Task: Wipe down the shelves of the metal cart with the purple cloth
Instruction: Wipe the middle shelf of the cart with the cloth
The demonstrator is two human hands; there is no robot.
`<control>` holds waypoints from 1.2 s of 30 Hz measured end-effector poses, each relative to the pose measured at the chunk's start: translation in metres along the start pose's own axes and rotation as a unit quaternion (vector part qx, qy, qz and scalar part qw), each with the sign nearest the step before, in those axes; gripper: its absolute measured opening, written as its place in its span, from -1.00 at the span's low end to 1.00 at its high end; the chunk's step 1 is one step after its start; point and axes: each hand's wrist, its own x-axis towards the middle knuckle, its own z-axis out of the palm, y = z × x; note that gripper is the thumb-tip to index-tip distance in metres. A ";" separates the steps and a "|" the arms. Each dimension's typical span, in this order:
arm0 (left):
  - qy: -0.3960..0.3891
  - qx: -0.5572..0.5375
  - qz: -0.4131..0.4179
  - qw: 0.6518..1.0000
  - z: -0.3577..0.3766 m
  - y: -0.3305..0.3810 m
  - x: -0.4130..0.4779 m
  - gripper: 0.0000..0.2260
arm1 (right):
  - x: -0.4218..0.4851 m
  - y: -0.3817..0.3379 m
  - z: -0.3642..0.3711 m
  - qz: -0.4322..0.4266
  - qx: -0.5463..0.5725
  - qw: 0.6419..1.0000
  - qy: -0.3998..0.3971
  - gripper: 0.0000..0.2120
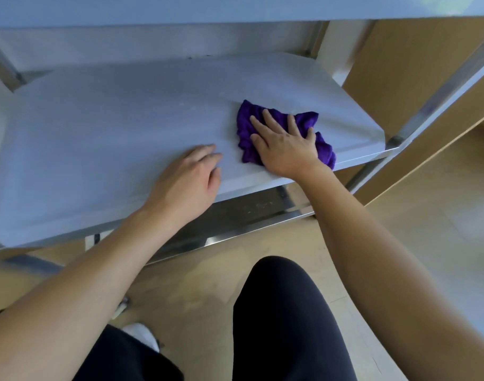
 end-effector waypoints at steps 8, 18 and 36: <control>-0.017 0.078 -0.055 0.995 -0.019 -0.035 -0.051 -0.62 | -0.008 -0.019 0.000 0.002 0.017 1.000 -0.003 -0.49; -0.008 0.096 -0.097 0.991 -0.030 -0.035 -0.065 -0.57 | -0.025 -0.110 0.011 -0.144 0.023 0.989 -0.010 -0.52; -0.023 0.197 -0.136 0.971 -0.030 -0.044 -0.094 -0.42 | -0.016 -0.150 0.014 -0.204 0.051 0.978 -0.013 -0.54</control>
